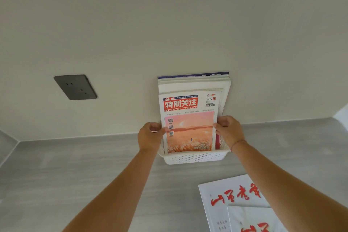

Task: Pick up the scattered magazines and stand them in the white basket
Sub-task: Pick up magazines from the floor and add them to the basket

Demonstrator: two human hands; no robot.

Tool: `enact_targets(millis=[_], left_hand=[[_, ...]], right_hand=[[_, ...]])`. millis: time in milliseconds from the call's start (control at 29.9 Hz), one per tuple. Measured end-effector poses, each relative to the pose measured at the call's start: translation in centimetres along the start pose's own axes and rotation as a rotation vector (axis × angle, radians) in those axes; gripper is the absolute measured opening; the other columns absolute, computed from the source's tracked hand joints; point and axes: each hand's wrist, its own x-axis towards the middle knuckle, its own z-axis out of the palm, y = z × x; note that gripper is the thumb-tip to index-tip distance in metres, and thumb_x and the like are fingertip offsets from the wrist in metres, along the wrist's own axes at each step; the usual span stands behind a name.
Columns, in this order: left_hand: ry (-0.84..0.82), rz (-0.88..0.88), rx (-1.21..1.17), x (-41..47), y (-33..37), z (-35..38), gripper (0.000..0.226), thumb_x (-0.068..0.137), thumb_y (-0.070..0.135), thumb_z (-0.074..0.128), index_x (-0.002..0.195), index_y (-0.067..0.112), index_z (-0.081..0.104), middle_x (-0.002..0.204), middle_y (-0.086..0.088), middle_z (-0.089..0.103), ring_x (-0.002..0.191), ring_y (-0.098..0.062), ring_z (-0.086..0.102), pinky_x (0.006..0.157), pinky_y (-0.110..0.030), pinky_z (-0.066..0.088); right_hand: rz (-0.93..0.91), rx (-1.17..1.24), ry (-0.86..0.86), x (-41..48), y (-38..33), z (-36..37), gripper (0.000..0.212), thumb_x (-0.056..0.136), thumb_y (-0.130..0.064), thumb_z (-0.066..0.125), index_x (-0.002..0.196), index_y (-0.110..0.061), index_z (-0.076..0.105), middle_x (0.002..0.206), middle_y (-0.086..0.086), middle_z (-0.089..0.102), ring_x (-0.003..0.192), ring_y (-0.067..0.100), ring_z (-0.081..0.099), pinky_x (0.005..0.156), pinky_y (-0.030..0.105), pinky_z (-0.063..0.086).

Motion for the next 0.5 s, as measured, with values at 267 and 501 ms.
enact_targets(millis=[267, 501], left_hand=[[-0.026, 0.012, 0.029, -0.3, -0.3, -0.4, 0.024, 0.075, 0.03, 0.075, 0.093, 0.015, 0.067, 0.096, -0.003, 0.073, 0.082, -0.023, 0.07, 0.08, -0.041, 0.058], [0.099, -0.002, 0.04, -4.0, -1.7, -0.7, 0.035, 0.078, 0.028, 0.072, 0.108, 0.011, 0.062, 0.112, -0.006, 0.067, 0.096, -0.023, 0.062, 0.076, -0.03, 0.048]], right_hand=[[-0.035, -0.053, 0.003, -0.8, -0.2, 0.0, 0.027, 0.08, -0.016, 0.068, 0.104, -0.012, 0.059, 0.103, 0.002, 0.065, 0.096, 0.019, 0.061, 0.091, 0.035, 0.051], [-0.044, -0.026, 0.059, -3.0, 0.5, -3.9, 0.028, 0.078, -0.019, 0.067, 0.105, -0.016, 0.058, 0.104, -0.001, 0.061, 0.092, 0.014, 0.058, 0.081, 0.028, 0.046]])
